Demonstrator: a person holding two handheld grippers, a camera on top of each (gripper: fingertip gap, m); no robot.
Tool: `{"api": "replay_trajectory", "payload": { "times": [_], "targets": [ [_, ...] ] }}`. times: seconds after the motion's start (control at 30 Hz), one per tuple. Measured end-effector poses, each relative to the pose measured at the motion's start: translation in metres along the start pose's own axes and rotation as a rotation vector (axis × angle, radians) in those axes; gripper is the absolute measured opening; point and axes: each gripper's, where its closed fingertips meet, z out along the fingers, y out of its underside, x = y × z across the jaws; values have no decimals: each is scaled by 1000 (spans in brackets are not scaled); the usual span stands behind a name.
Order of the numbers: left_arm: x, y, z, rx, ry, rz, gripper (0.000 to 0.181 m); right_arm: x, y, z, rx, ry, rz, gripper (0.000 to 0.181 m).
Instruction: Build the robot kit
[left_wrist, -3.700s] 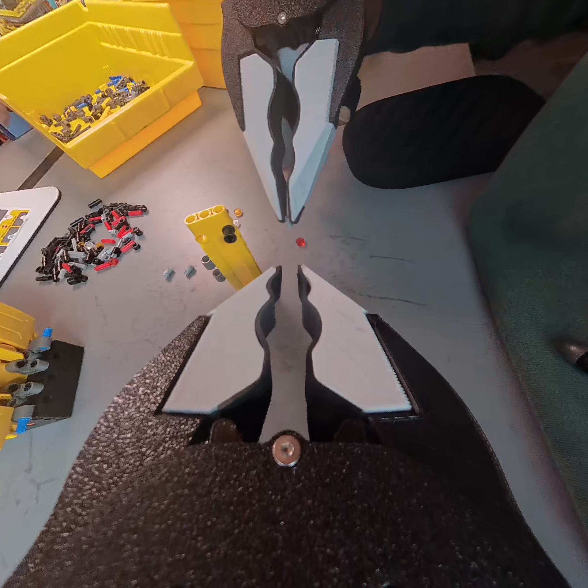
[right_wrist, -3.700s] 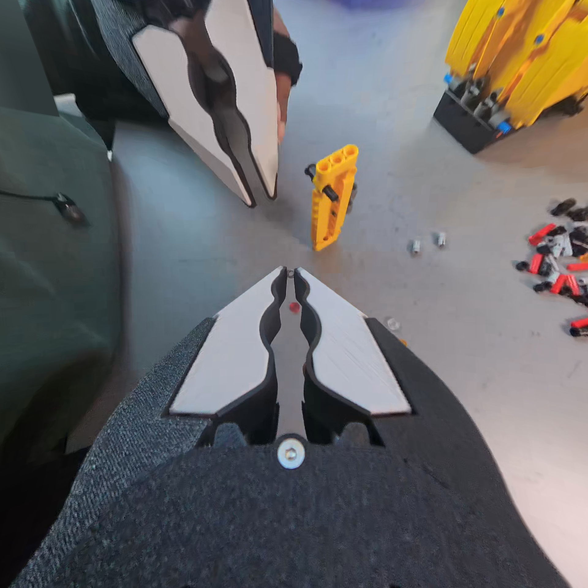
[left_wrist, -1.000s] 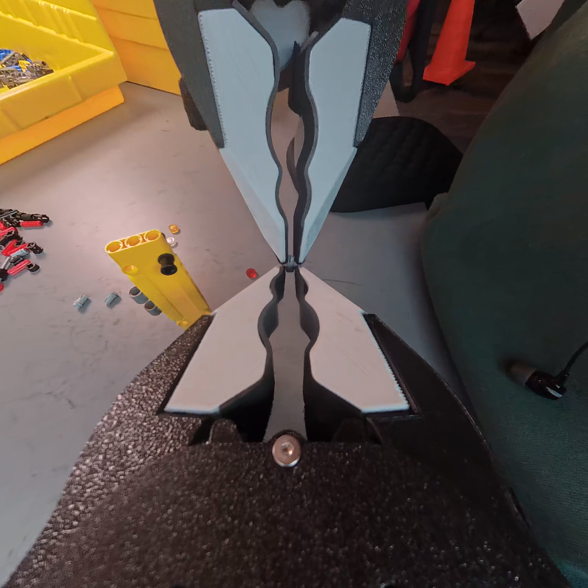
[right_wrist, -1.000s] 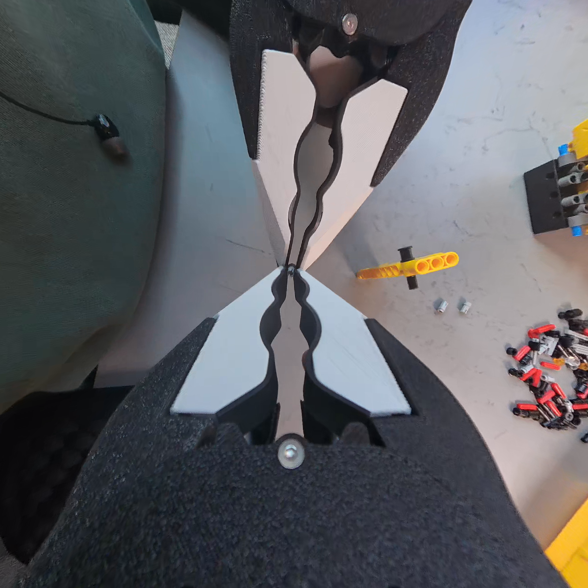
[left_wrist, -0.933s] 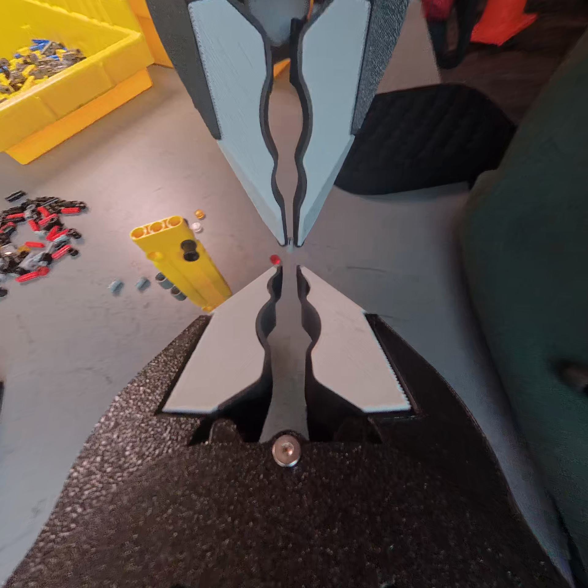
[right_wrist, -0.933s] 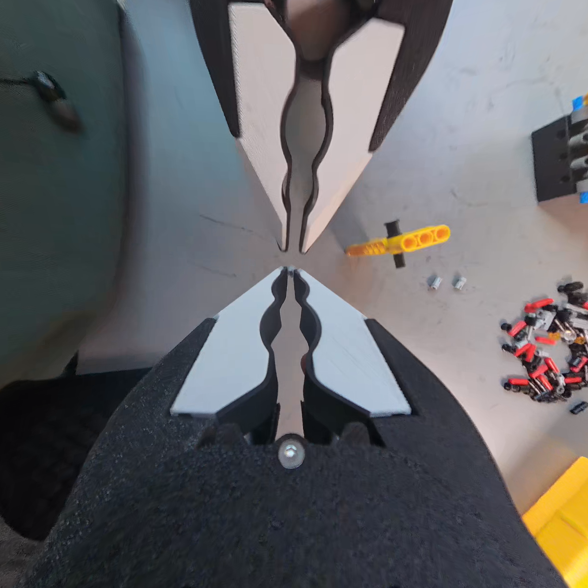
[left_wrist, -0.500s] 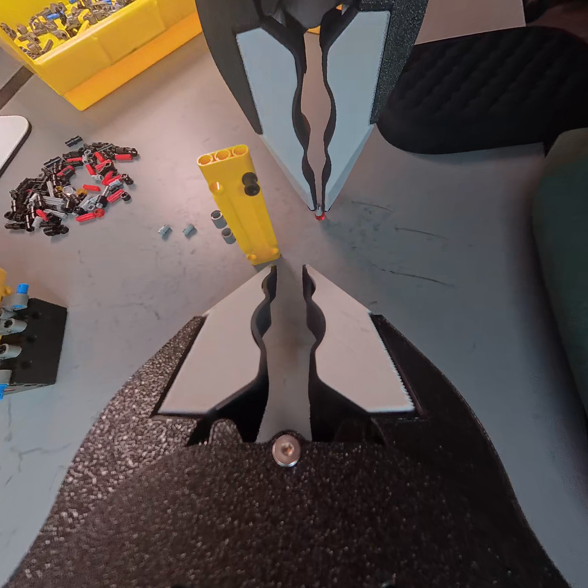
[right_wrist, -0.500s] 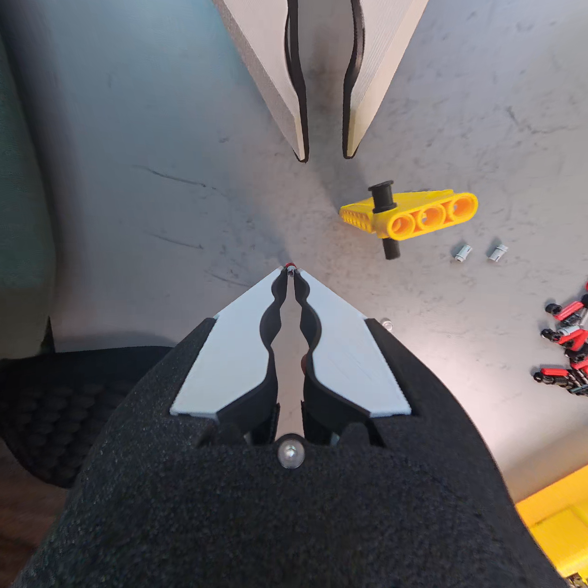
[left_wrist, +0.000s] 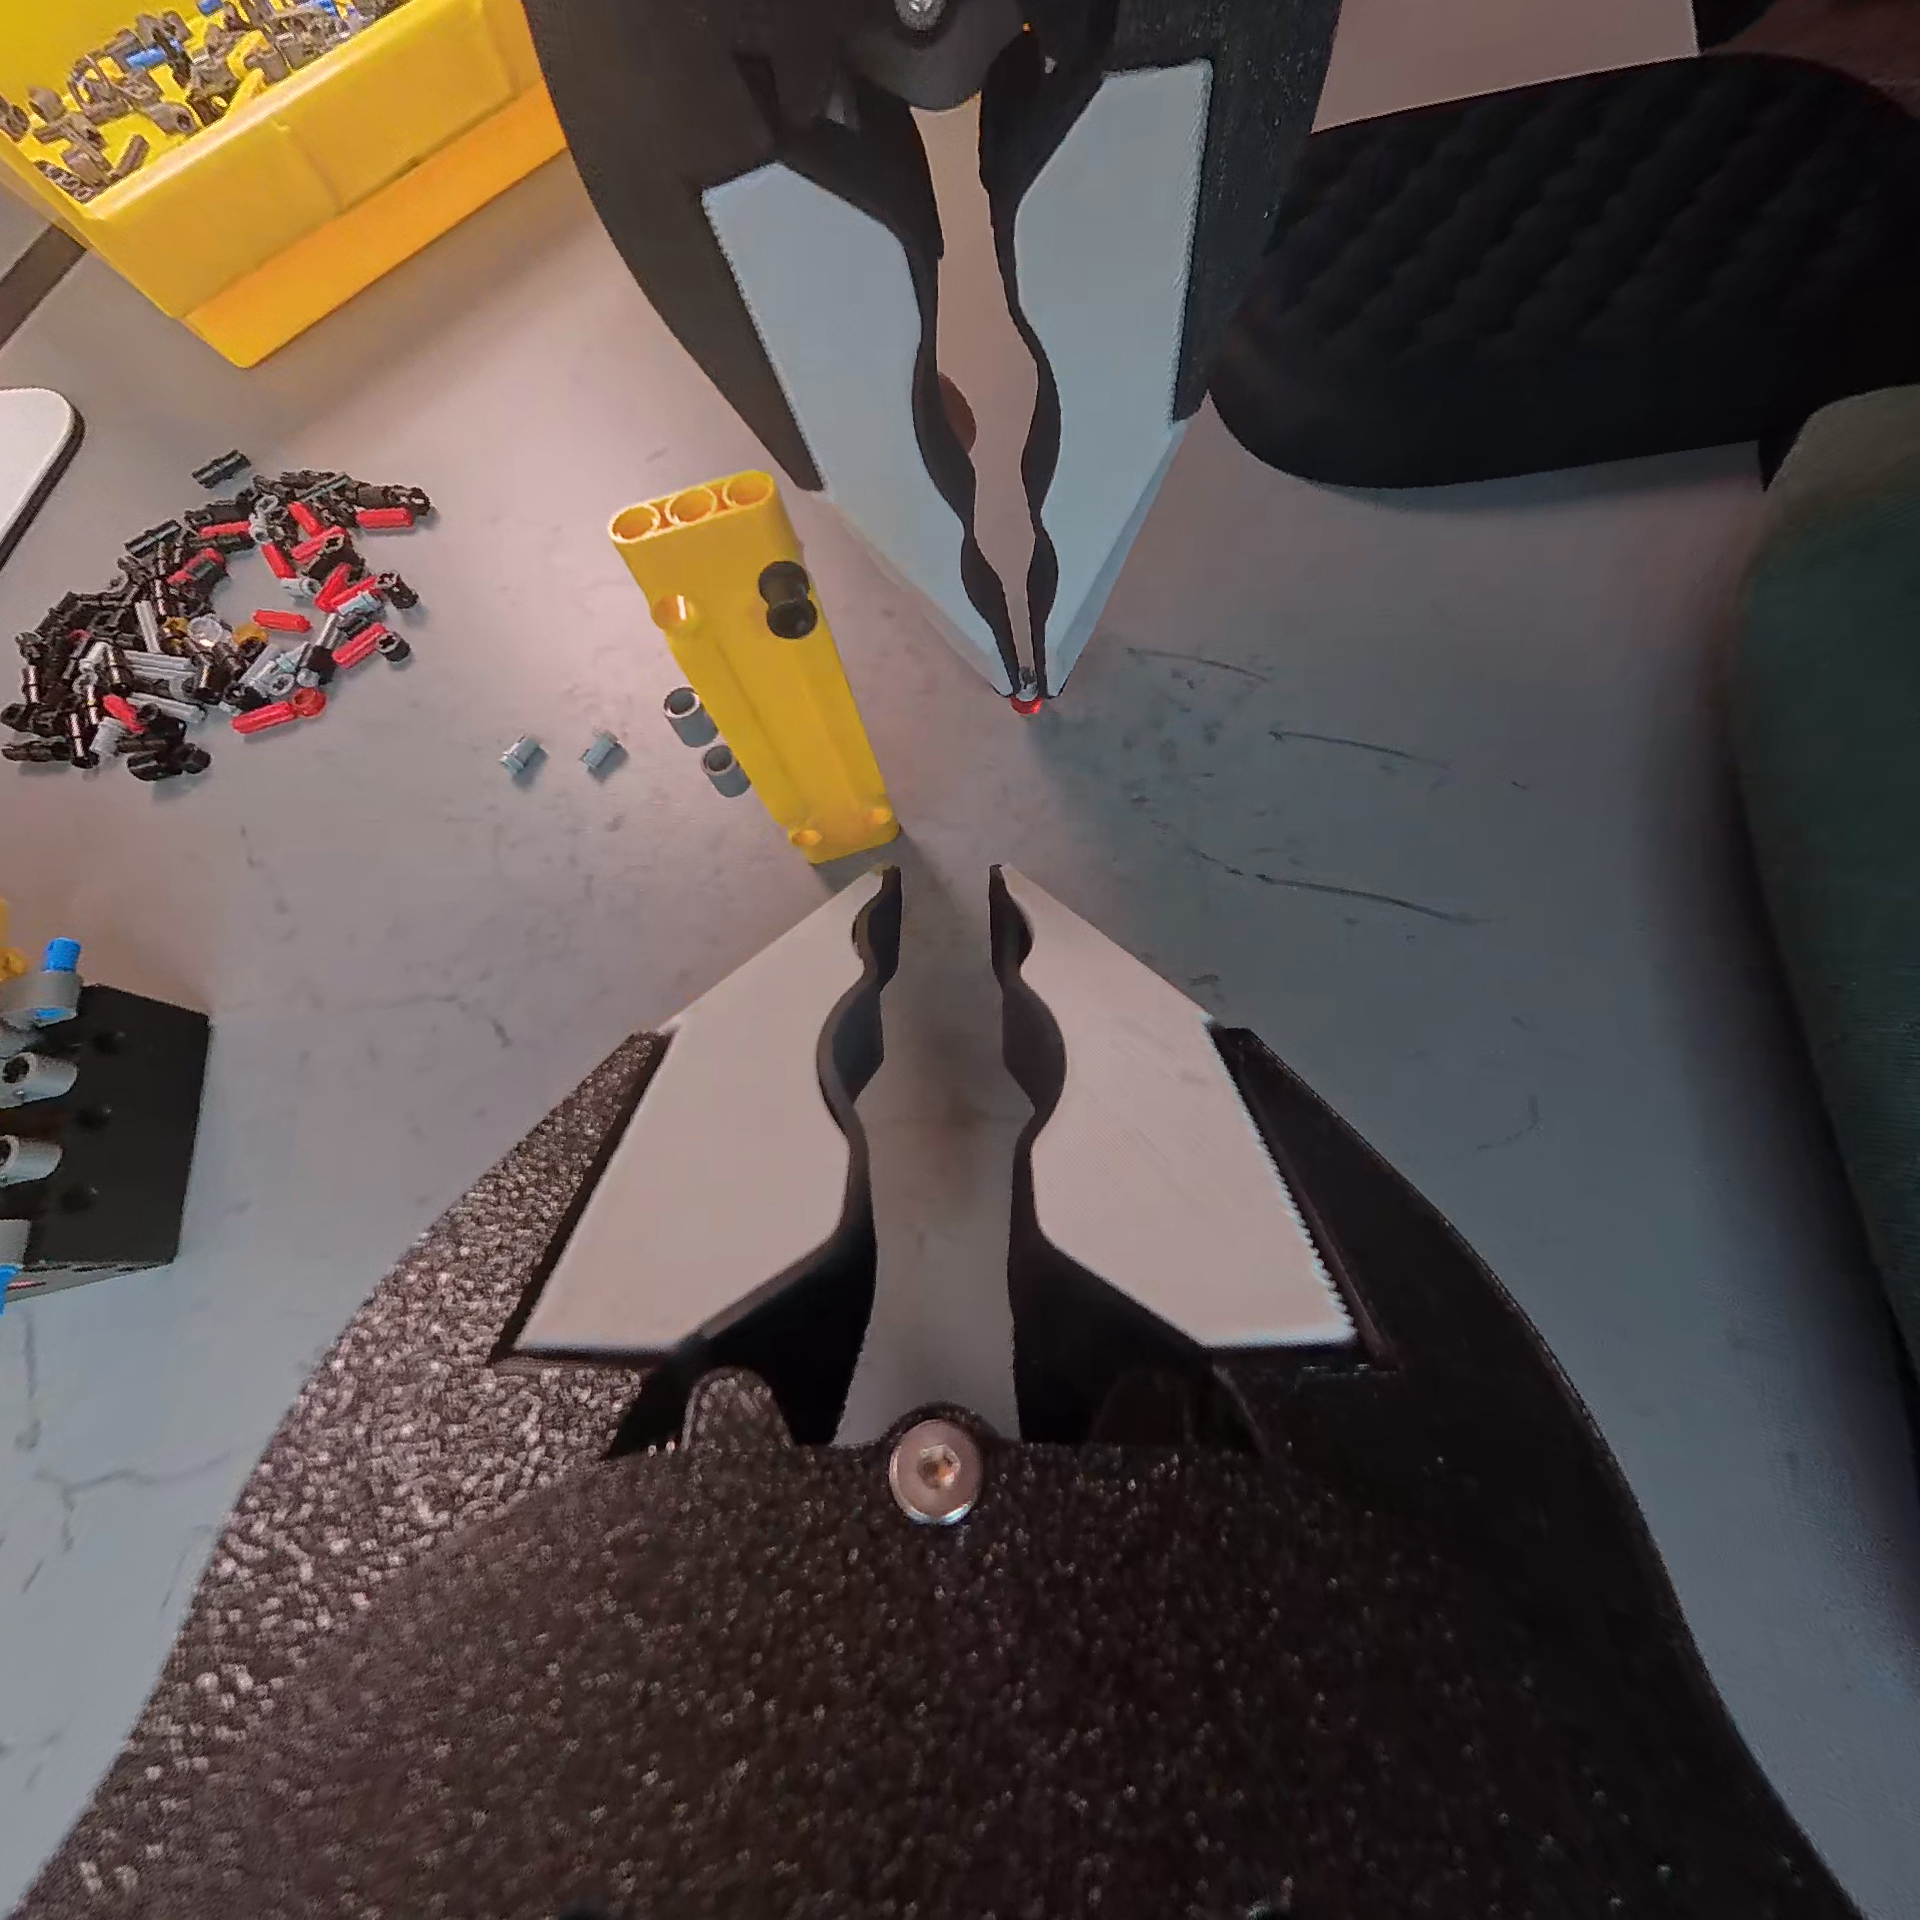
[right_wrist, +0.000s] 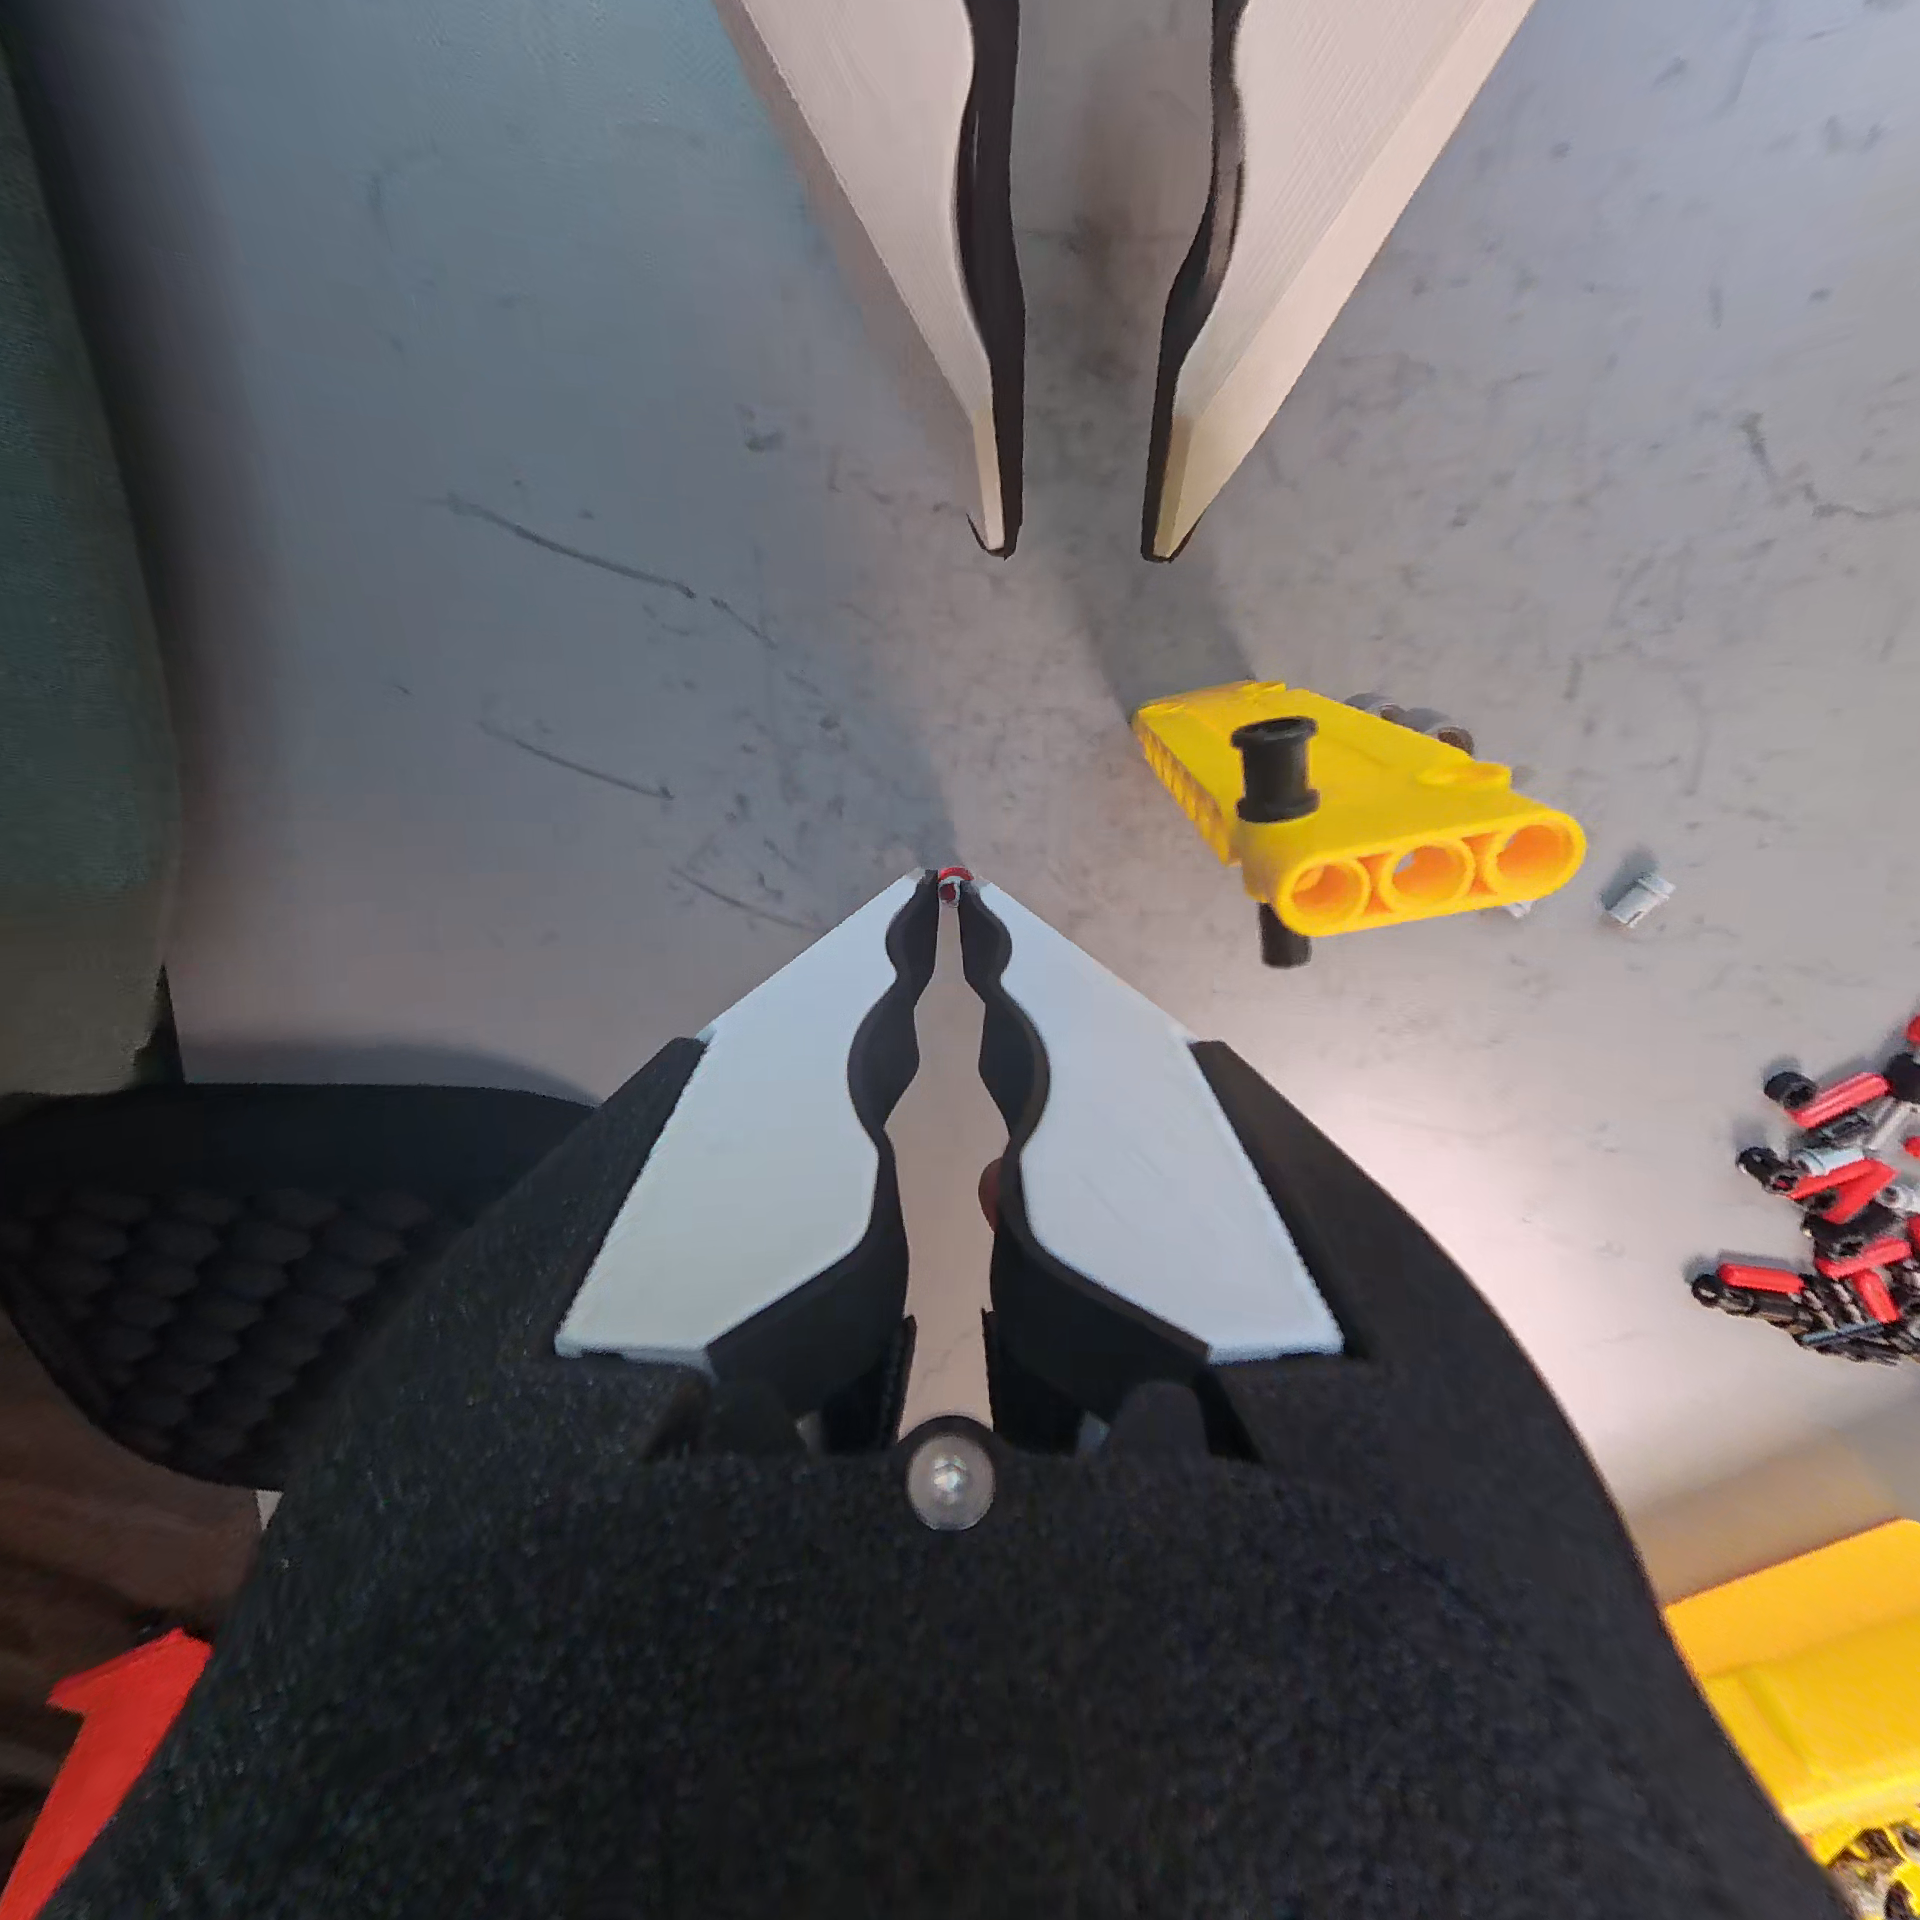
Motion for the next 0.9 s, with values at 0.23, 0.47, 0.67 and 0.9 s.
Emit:
{"api": "replay_trajectory", "payload": {
  "times": [0.23, 0.47, 0.67, 0.9],
  "targets": [
    [0, 1, -1, 2, -4, -4, 15, 0, 2, 0, 73, -42, 55, 3],
    [1, 1, -1, -2, -1, 0, 15, 0, 2, -1, 314, -30, 196, 3],
    [0, 4, 1, -14, 2, -8, 15, -3, 6, -2, 481, 25, 251, 3],
    [0, 8, 4, -38, 1, -1, 15, -7, 10, -2, 552, 77, 222, 3]
  ]
}}
